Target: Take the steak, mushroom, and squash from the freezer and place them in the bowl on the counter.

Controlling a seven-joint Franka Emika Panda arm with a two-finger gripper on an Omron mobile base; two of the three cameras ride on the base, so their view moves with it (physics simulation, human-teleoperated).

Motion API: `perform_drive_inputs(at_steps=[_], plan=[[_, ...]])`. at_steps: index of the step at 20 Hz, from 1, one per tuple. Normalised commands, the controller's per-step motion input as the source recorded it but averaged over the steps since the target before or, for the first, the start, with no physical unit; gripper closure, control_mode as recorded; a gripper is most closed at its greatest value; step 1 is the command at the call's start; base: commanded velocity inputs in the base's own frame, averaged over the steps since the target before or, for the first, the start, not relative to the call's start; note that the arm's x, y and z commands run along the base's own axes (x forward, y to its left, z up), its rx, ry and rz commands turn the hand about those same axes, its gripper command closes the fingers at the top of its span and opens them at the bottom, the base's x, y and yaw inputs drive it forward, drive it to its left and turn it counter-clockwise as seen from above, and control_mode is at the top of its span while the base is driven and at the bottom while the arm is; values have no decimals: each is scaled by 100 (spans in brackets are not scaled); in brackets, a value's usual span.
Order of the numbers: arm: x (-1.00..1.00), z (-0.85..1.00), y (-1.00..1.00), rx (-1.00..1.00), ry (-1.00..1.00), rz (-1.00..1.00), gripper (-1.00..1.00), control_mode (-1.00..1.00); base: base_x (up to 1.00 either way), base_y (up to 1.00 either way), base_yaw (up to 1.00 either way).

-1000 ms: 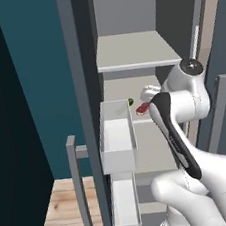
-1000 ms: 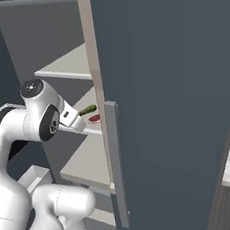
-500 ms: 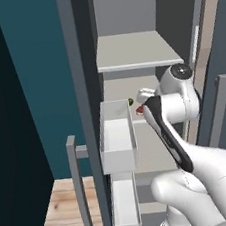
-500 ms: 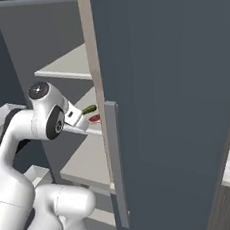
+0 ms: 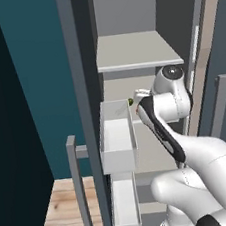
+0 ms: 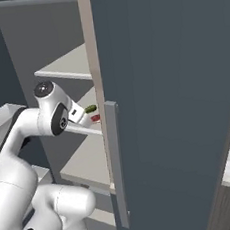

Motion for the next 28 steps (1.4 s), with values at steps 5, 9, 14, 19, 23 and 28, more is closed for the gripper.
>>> perform_drive_inputs(at_steps=[5,9,14,19,23,28], plan=[[22,-36,0,-1,0,0,-100,-100,0,0,0],[27,-9,-3,0,0,0,-100,-100,0,0,0],[30,-14,-2,0,2,0,-100,-100,0,0,0],[30,-14,-4,0,3,0,-100,-100,0,0,0],[27,-9,-8,0,5,0,-100,-100,0,0,0],[34,-16,-1,0,5,0,-100,-100,0,0,0]])
